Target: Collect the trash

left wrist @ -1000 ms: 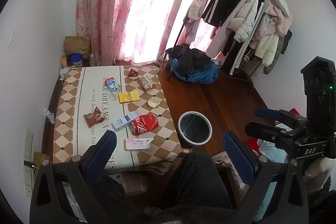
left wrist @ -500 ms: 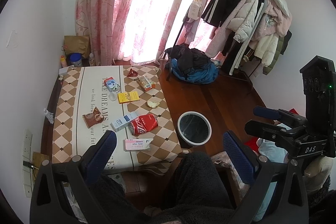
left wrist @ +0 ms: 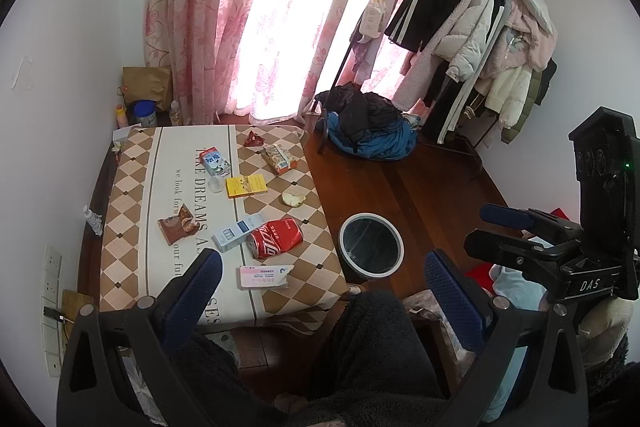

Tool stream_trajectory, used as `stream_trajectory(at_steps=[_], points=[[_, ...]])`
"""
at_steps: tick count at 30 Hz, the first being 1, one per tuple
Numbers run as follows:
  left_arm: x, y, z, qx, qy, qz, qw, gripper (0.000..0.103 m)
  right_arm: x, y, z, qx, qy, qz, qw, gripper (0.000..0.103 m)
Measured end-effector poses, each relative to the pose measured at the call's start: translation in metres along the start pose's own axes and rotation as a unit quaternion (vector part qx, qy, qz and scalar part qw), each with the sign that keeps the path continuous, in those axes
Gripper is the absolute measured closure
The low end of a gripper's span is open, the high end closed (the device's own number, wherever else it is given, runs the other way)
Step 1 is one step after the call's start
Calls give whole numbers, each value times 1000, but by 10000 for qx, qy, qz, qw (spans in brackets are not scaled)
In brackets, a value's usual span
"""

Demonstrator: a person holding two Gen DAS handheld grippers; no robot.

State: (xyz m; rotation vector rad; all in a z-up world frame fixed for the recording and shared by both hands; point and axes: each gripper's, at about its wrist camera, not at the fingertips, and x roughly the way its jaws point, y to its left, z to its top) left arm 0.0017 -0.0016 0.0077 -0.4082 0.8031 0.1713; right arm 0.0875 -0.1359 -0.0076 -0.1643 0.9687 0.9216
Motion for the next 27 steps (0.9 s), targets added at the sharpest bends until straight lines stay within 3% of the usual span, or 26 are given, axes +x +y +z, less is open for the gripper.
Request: stream_trajectory(at_steps=[27], points=[[1, -8, 5, -3, -3, 6, 10000, 0, -1, 3, 0, 12, -44, 90, 9999, 0]])
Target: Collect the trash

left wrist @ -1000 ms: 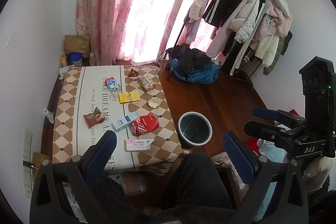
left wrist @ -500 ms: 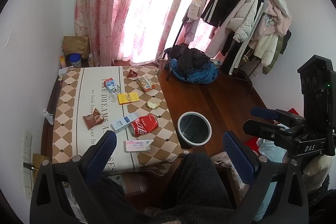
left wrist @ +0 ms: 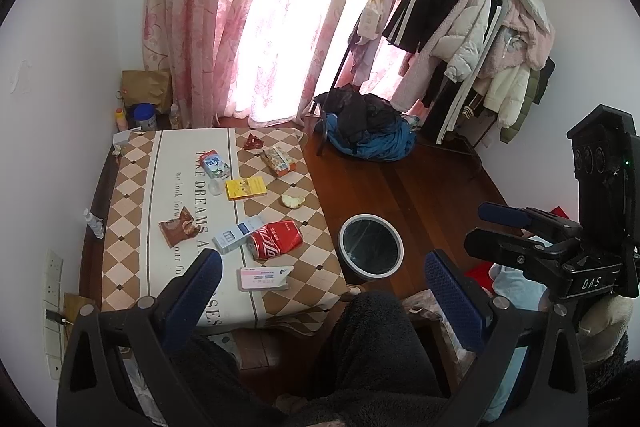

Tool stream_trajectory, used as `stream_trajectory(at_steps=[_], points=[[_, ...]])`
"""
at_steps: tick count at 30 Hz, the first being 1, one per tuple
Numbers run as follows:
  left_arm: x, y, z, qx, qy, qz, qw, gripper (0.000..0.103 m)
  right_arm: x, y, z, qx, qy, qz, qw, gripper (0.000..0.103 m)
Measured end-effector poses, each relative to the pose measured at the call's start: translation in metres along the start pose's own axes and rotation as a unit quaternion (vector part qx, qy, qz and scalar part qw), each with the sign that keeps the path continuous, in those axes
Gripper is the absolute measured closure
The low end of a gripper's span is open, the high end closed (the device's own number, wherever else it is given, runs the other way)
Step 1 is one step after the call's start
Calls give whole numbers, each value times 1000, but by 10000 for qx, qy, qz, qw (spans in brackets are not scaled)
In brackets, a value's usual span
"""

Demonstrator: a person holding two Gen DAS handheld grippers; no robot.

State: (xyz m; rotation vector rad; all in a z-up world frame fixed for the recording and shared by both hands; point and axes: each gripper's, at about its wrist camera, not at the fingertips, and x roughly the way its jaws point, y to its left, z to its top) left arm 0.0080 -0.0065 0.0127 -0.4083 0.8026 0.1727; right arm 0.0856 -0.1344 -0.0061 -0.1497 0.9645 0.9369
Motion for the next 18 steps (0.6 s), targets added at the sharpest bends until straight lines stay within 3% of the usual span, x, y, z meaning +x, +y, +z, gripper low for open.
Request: stream_trajectory(at_steps=[12, 14, 18], points=[[0, 5, 7, -36, 24, 44, 10000, 0, 1, 4, -1, -35, 3, 32, 10000, 0], [6, 11, 10, -95, 8, 270, 9996, 0, 2, 4, -1, 6, -15, 4, 10000, 0], [44, 37, 19, -216, 12, 1248, 9919, 0, 12, -7, 3, 275, -75, -110, 9995, 0]])
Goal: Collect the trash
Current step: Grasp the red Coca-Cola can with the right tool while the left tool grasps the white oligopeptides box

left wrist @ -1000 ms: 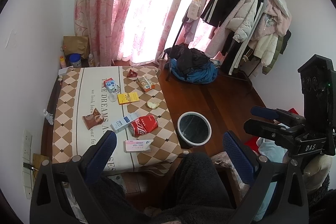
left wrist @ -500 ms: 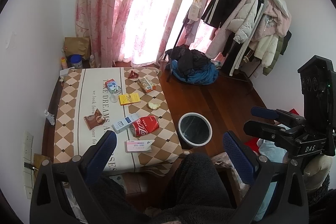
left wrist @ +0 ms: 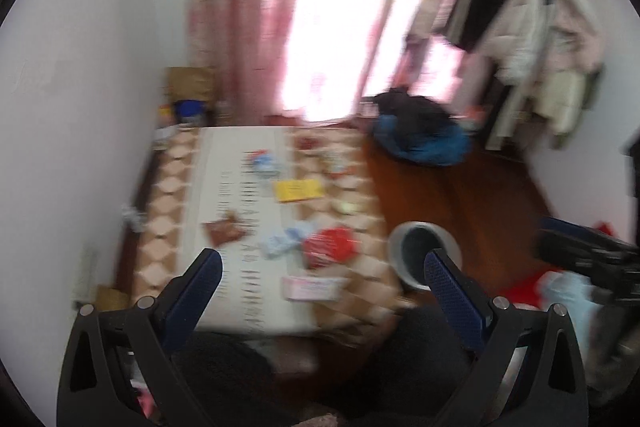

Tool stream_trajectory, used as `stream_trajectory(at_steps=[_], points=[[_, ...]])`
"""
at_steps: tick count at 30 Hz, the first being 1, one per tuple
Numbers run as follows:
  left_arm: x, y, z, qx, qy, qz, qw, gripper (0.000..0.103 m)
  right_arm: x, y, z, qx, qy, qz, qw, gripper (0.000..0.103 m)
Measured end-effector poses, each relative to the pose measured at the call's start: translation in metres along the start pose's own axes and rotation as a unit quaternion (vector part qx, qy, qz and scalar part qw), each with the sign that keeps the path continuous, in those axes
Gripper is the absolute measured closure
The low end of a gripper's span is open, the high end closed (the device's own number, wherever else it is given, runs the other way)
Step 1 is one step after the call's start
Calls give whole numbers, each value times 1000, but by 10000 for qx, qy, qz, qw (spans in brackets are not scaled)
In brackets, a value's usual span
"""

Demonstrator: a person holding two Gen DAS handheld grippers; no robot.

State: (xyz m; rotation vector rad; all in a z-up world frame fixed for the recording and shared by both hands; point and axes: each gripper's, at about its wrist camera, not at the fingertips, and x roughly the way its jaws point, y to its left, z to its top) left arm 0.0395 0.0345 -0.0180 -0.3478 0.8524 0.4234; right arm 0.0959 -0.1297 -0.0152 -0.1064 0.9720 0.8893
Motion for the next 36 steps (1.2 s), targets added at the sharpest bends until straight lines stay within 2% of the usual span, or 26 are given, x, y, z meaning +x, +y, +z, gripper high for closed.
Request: stream_trajectory(at_steps=[1, 5, 9, 11, 12, 14, 17, 19, 21, 23, 25, 26, 30, 32, 33, 34, 36], points=[[19, 7, 3, -42, 47, 350, 9994, 0, 10, -6, 3, 112, 17, -29, 9999, 0], [88, 34, -7, -246, 355, 1272, 9909, 0, 67, -38, 13, 406, 278, -283, 9984, 0], [164, 71, -28, -580, 1050, 1805, 9762, 0, 166, -81, 10, 1017, 979, -319, 9895, 0], [194, 89, -43, -829, 1369, 1891, 9688, 0, 217, -103, 0, 1468, 1372, -320, 9791, 0], [203, 95, -48, -933, 1478, 1893, 9662, 0, 235, -114, -7, 1775, 1526, -271, 9718, 0], [227, 109, -58, -1169, 1725, 1878, 9599, 0, 283, -140, -24, 2676, 1894, 72, 9447, 0], [252, 121, -63, -1289, 1914, 1906, 9542, 0, 339, -169, -53, 3898, 2137, 302, 8952, 0], [261, 126, -61, -1257, 1982, 1969, 9519, 0, 369, -177, -68, 4317, 2168, 218, 8753, 0], [275, 130, -58, -1209, 2024, 1971, 9516, 0, 387, -179, -75, 4505, 2117, 199, 8671, 0], [286, 130, -54, -1123, 2057, 1968, 9520, 0, 405, -176, -80, 4567, 2043, 159, 8657, 0], [292, 129, -52, -1005, 2068, 1969, 9531, 0, 409, -168, -74, 4459, 1807, -72, 8766, 1], [294, 128, -51, -938, 2070, 1965, 9538, 0, 414, -162, -70, 4377, 1738, 14, 8822, 1], [305, 121, -47, -686, 2096, 1917, 9563, 0, 427, -142, -63, 4095, 1716, -402, 8951, 5], [309, 115, -43, -496, 2095, 1855, 9588, 0, 428, -133, -59, 3829, 1681, -693, 9057, 31], [310, 108, -41, -314, 2068, 1801, 9612, 0, 427, -130, -56, 3677, 1615, -675, 9133, 43], [312, 103, -39, -178, 2047, 1756, 9628, 0, 428, -127, -56, 3470, 1645, -637, 9211, 44], [317, 85, -32, 259, 2023, 1555, 9666, 0, 423, -126, -50, 3276, 1722, -704, 9263, 44]])
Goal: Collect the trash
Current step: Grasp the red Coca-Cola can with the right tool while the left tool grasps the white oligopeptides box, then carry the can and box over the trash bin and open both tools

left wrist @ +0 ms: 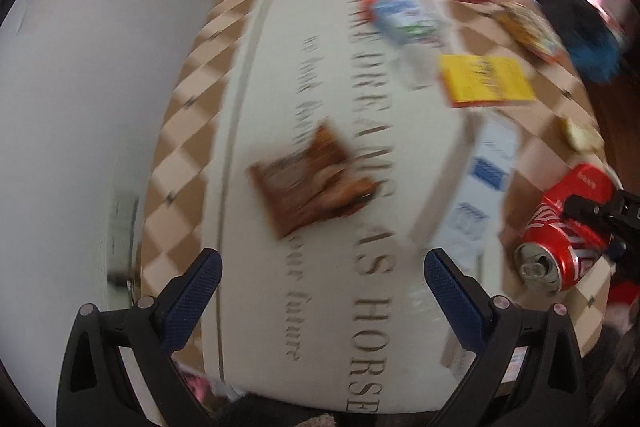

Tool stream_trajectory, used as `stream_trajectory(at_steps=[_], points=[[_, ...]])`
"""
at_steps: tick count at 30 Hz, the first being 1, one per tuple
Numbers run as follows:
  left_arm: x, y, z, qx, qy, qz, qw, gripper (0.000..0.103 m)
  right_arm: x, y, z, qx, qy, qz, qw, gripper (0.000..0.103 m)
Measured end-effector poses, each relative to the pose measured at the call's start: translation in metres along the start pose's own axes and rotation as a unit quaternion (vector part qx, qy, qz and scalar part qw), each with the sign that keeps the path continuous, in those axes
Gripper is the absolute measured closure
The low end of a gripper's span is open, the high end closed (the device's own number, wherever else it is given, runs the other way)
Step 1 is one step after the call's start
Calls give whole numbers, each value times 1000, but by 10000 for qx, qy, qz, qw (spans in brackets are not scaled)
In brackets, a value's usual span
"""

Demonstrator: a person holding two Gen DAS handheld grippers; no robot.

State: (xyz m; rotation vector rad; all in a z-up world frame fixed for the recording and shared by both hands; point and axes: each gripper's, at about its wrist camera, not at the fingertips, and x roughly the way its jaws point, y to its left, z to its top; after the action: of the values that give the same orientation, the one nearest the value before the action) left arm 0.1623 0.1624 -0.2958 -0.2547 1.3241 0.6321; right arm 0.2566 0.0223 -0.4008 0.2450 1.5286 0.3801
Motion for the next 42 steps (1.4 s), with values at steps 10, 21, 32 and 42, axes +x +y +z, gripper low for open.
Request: stream_trajectory(at_steps=[10, 21, 32, 42], points=[[30, -84, 45, 1370, 405, -842, 9861, 23, -45, -53, 39, -557, -25, -801, 9952, 43], [57, -77, 46, 1106, 573, -814, 9889, 68, -28, -57, 39, -310, 179, -430, 9984, 43], [55, -85, 34, 890, 453, -608, 9931, 69, -22, -40, 30, -698, -13, -790, 9944, 45], [-20, -84, 17, 554, -313, -374, 9973, 70, -49, -47, 23, -738, -270, -396, 9961, 56]])
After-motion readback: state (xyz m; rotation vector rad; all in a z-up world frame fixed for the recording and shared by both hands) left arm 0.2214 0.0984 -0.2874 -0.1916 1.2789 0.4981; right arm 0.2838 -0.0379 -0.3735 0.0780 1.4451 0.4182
